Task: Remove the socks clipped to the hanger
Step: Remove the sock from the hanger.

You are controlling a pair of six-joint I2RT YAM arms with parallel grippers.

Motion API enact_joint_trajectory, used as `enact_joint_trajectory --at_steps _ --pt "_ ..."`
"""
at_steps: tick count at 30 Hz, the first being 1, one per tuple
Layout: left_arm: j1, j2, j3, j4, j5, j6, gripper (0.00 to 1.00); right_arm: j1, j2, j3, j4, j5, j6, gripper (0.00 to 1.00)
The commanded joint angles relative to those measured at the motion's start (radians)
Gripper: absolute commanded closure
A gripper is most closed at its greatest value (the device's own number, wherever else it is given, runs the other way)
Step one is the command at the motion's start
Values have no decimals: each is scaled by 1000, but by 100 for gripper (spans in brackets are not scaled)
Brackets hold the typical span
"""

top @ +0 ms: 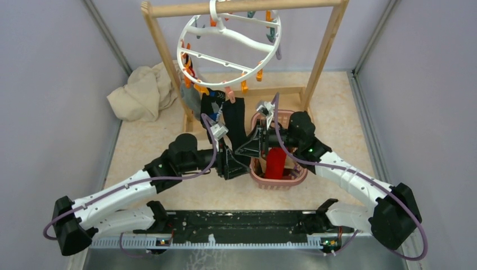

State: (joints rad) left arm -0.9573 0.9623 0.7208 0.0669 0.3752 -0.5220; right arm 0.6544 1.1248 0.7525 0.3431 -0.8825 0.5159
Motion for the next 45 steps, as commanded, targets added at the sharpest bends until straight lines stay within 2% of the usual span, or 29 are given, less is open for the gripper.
enact_joint_trajectory --at_steps 1,3,4,11,19,35,41,45 --pt "11 -45 30 -32 -28 30 33 6 -42 12 42 -9 -27 79" --pt "14 -63 33 -51 -33 40 25 5 -34 21 27 -6 -39 98" --pt "16 -74 38 -60 -33 45 23 6 -30 27 14 4 -52 100" --pt "45 -145 60 -151 -48 75 17 4 6 72 -20 7 -95 100" --pt "111 -172 73 -145 -34 103 17 -47 6 80 -28 -79 -85 100" --pt "255 -82 136 20 34 185 19 -52 25 54 24 -108 -36 100" --pt "272 -95 102 123 -26 213 24 -52 24 46 48 -109 -22 100" --pt "272 -115 44 237 -63 232 24 -52 26 44 58 -108 -13 100"
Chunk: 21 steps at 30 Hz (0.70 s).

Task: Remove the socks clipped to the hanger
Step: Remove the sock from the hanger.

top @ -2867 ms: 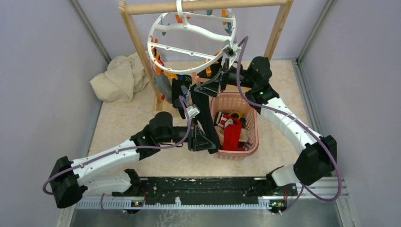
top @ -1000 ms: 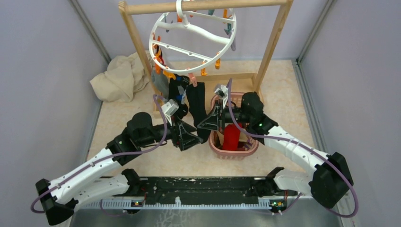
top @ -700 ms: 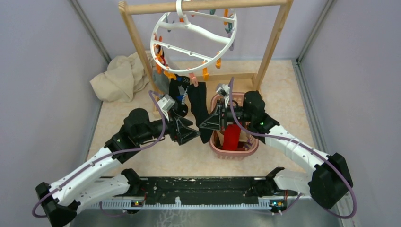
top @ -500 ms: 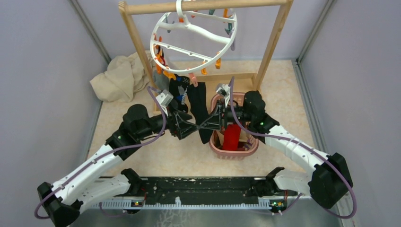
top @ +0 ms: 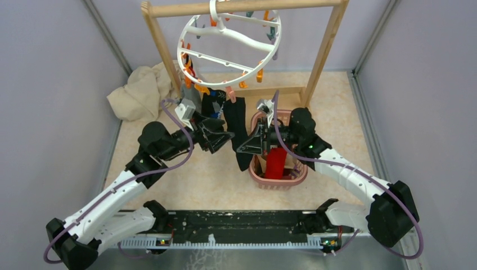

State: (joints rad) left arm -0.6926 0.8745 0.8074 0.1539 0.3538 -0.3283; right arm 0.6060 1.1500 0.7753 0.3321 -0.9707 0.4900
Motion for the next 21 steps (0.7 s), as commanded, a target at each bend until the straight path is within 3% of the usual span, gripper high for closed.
enact_joint_trajectory --at_steps 1,21 --pt "8 -27 -51 171 -48 38 24 -3 2 21 71 -21 15 100" --pt "7 110 -55 516 -58 46 28 -3 7 44 34 -50 2 100"
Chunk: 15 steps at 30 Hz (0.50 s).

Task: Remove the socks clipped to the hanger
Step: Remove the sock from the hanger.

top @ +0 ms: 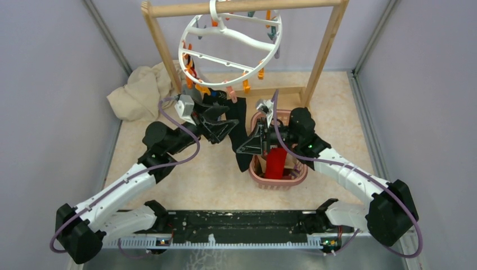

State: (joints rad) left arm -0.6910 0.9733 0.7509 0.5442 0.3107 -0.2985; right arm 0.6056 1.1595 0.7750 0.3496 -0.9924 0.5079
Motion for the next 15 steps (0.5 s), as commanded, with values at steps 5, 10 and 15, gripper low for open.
enact_joint_trajectory --at_steps 5,10,15 --pt "5 33 -2 203 -6 -8 30 -3 1 43 14 -31 -17 100" --pt "6 66 2 266 1 -32 33 -4 3 44 14 -31 -18 100" --pt "5 110 14 309 -14 -26 33 -3 8 42 17 -31 -17 100"
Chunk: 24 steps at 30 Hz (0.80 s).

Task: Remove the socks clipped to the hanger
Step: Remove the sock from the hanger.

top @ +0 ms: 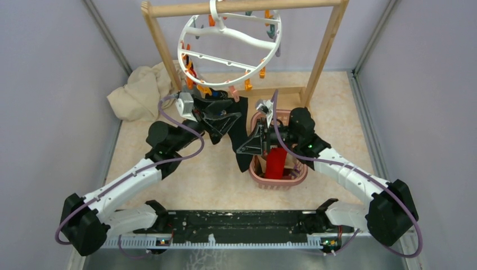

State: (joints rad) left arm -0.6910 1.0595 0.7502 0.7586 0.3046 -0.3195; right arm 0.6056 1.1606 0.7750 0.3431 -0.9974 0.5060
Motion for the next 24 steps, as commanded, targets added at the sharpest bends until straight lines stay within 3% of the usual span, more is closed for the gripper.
enact_joint_trajectory --at_steps 1,8,17,24 --pt "5 31 14 105 -16 -4 32 -3 10 43 25 -25 -14 100" --pt "5 82 -10 254 -38 -41 27 0 12 40 32 -25 -7 100" --pt "2 68 -40 313 -48 -86 21 5 2 36 2 -26 -32 100" --pt "-4 18 -14 209 -30 -42 19 18 -43 29 -23 -101 -54 100"
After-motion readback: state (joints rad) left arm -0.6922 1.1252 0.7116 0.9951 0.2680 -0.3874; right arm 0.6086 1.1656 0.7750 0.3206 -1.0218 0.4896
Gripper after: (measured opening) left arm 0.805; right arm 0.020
